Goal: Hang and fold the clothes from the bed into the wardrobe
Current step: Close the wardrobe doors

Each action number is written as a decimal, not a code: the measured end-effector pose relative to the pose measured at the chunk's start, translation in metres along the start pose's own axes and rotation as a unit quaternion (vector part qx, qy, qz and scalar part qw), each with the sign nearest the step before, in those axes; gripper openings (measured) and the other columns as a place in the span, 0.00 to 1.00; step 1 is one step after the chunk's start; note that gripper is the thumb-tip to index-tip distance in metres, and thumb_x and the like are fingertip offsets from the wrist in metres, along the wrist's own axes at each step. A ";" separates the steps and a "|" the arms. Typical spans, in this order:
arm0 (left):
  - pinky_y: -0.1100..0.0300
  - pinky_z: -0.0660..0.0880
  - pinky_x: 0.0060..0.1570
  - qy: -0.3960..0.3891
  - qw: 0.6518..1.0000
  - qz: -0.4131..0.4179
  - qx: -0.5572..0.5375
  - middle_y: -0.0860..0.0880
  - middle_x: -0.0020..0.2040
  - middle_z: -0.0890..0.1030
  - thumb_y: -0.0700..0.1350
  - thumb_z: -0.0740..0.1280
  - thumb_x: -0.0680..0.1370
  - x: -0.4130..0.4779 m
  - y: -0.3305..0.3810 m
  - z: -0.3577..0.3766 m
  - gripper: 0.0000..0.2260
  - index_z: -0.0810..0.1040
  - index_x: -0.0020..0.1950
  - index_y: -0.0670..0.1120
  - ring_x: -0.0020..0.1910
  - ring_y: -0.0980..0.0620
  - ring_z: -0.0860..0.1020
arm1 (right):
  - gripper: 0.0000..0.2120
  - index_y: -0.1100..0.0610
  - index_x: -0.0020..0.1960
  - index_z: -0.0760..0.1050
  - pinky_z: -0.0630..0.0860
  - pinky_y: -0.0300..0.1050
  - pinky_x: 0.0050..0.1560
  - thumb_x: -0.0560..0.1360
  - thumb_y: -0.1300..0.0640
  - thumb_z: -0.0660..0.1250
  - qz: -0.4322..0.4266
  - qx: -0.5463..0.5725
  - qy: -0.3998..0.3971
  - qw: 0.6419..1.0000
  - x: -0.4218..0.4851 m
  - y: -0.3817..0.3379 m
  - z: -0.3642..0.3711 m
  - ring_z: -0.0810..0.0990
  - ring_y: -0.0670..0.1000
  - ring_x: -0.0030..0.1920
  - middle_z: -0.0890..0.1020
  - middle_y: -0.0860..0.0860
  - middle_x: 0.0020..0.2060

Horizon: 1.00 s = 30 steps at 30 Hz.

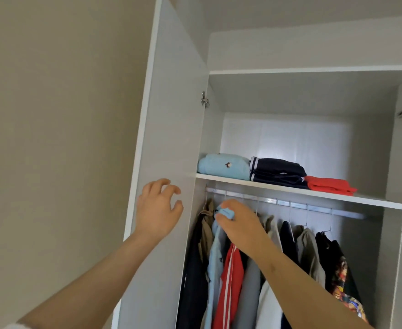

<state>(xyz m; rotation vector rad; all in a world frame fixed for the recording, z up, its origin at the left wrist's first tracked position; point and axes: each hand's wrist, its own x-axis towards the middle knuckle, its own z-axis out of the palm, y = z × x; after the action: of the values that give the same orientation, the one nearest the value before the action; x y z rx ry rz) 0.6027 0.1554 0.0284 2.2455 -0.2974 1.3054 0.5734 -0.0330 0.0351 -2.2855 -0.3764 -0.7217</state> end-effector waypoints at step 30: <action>0.69 0.72 0.50 -0.058 0.952 0.006 -0.300 0.57 0.53 0.80 0.44 0.67 0.72 0.015 -0.077 0.084 0.27 0.66 0.71 0.54 0.49 0.59 0.79 | 0.13 0.55 0.62 0.71 0.65 0.31 0.32 0.79 0.57 0.60 0.118 -0.038 0.049 0.991 0.080 0.036 0.097 0.71 0.45 0.39 0.76 0.50 0.46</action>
<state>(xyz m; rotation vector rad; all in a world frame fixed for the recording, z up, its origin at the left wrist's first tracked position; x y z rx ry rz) 0.7065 0.1759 -0.0172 1.7964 -0.6543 0.9233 0.6913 0.0138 0.0049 -2.3056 -0.0320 -0.7342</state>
